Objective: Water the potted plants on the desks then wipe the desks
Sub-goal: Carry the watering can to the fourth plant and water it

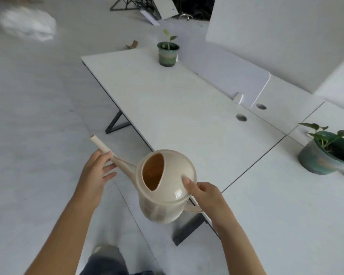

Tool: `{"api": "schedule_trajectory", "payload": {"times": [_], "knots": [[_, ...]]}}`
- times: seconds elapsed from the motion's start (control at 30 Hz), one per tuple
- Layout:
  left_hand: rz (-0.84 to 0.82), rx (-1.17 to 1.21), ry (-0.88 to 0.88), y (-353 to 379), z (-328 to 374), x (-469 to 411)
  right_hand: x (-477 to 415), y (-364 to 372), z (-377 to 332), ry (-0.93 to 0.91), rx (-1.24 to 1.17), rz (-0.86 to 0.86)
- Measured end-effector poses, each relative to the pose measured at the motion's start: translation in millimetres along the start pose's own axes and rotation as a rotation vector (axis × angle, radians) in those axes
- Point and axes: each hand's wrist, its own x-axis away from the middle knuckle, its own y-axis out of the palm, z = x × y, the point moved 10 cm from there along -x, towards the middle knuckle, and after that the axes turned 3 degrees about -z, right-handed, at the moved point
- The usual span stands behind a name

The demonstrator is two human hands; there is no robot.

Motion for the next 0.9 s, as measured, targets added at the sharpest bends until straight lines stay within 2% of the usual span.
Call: {"api": "schedule_trajectory", "payload": {"times": [0.13,0.37,0.53,0.73,0.9], "knots": [[0.089,0.003,0.002,-41.7,8.9,-9.8,-24.7,35.2,-23.8,-0.021,0.082,-0.076],[0.152,0.031,0.037,-105.6,45.8,-61.3,-70.9,87.8,-92.3,-0.116,0.090,-0.045],[0.087,0.056,0.085,-134.9,81.2,-119.8,-110.5,119.7,-138.5,-0.145,0.091,0.020],[-0.013,0.074,0.101,-147.4,115.3,-181.6,-153.0,137.3,-175.9,-0.098,0.022,0.121],[-0.049,0.106,0.069,-150.6,128.0,-224.9,-193.4,147.6,-199.5,-0.081,0.066,0.128]]}}
